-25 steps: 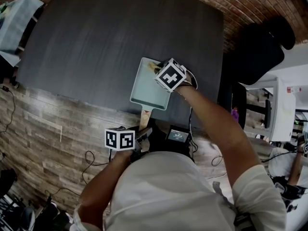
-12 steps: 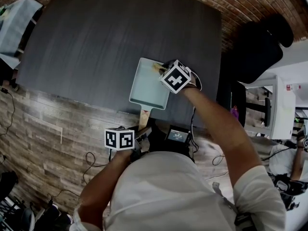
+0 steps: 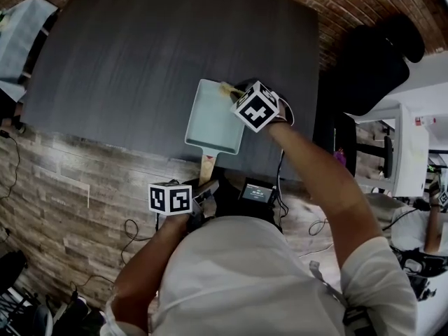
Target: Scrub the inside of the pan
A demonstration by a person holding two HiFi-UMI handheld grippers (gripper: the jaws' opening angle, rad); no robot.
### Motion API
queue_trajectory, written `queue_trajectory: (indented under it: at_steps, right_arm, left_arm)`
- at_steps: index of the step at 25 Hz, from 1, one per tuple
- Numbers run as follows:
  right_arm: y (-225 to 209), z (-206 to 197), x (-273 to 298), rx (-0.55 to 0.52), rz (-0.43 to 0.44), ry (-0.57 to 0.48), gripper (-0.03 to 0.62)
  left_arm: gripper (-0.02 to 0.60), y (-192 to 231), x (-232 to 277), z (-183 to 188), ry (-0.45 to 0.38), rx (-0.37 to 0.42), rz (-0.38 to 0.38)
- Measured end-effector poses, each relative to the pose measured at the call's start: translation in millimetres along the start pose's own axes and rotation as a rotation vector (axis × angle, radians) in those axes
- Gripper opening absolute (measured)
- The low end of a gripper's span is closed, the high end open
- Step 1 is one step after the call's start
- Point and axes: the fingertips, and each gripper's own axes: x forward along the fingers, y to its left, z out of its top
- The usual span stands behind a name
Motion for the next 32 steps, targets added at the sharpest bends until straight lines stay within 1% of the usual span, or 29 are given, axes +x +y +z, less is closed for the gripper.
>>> queue_trajectory:
  at_steps: [4,9,13,17,20,24,28,32]
  right_arm:
    - [-8.4,8.6,-10.8,0.022,-0.043,-0.049,0.061]
    - [-5.5,15.7,-21.6,0.035,-0.040,-0.084,0.061]
    - [-2.1,18.1,-30.6,0.052,-0.036,-0.116,0.061]
    - [5.5,16.2,-42.3,0.109,-0.027,-0.150,0.061]
    - [9.6,15.4,-52.6,0.144,-0.029,-0.179,0.061]
    - [12.6,15.7,-66.2,0.172,-0.042,-0.204,0.061]
    - [14.9,17.9,-84.9,0.213,-0.057,-0.243,0.061]
    - [21.9,23.3,-107.0,0.263,-0.066,-0.298,0.061]
  left_arm:
    - [0.135,-1.1,-5.4,2.0,-0.003,0.032,-0.005]
    - [0.152,0.0,-20.6,5.9,-0.046,0.064,-0.007]
    - [0.152,3.8,-42.2,20.6,-0.133,0.077,0.008]
    - [0.152,0.5,-71.2,41.3,-0.257,0.084,-0.010]
    - [0.152,-3.8,-91.0,54.3,-0.327,0.095,-0.020]
    - [0.152,-15.6,-110.5,66.4,-0.382,0.109,-0.035]
    - [0.147,-36.3,-124.9,74.7,-0.412,0.155,-0.080]
    - [0.092,-59.3,-147.1,81.8,-0.458,0.199,-0.149]
